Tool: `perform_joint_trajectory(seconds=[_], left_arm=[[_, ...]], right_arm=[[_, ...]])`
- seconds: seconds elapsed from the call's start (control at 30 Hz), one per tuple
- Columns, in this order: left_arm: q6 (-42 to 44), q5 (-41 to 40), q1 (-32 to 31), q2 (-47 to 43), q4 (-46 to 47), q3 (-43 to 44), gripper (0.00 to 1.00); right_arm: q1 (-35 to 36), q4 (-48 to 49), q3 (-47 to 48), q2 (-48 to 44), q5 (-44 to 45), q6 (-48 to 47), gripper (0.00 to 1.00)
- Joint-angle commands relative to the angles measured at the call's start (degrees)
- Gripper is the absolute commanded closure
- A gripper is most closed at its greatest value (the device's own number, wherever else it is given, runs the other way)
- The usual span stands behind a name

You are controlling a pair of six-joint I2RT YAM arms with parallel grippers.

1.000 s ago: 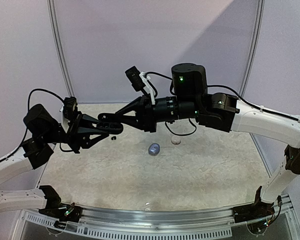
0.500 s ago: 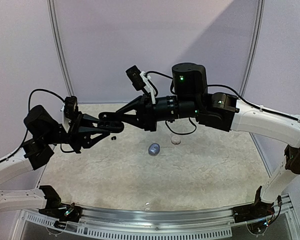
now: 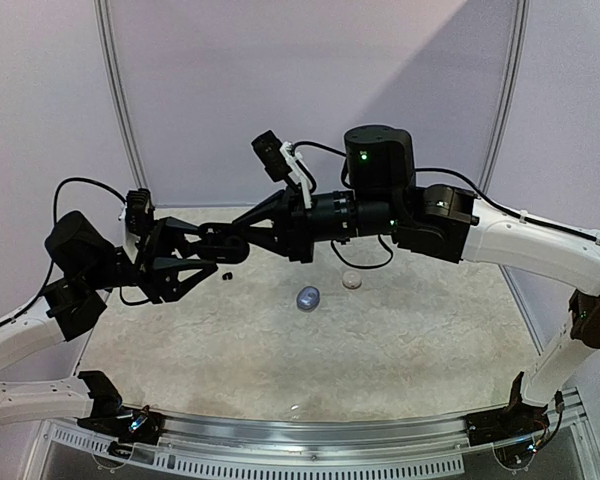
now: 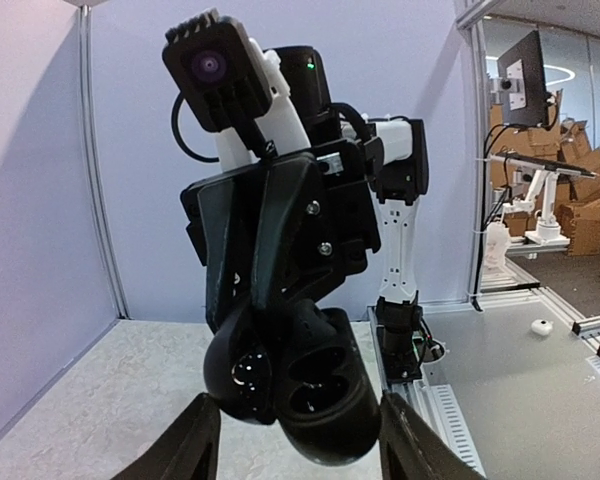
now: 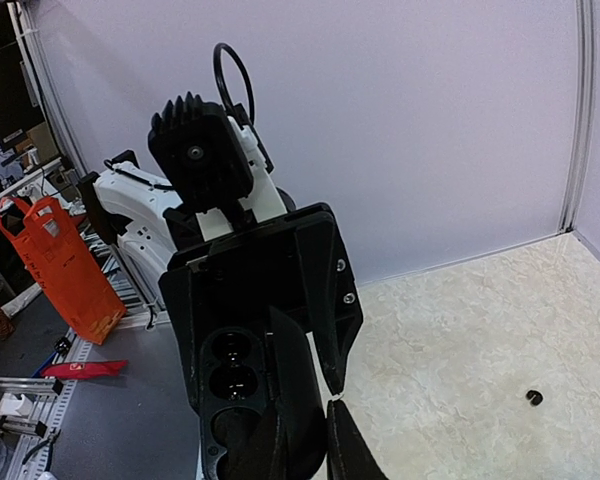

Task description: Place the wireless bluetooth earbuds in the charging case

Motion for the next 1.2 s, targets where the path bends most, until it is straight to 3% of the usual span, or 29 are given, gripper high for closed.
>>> perform_joint_trajectory(seconds=[0.0,0.33,0.57,0.7,0.93,1.17], left_arm=[[0.0,-0.9,0.0,-0.5,-1.1,-0.7,0.43],[1.1,-4.5,0.6,-1.4,-7.5,0.2,0.3],[0.0,-11.7,1.3,-1.8,-19.8,2.2,0.29],[-1.8,-17.5,2.4,0.1,-28.9,5.5,0.31],[7.1,-34.6,6.7,14.3,-53.8,20.2,0.45],[14.5,-33.4,16.8,40.2,-76.9,44.2,0.45]], right_arm=[[-0.1,-1.0,0.0,-2.7,2.5,-2.6,1.0],[0.4,-2.8,-1.3,-5.6,14.2,-12.3,1.0],[-0.1,-2.6,-5.3,-7.8,20.8,-20.8,1.0],[-3.0,-0.7,-9.2,-9.0,22.0,-20.0,1.0],[-5.9,1.6,-14.8,-11.2,21.7,-19.0,1.0],[-8.6,4.3,-19.4,-13.3,19.8,-18.9,1.0]])
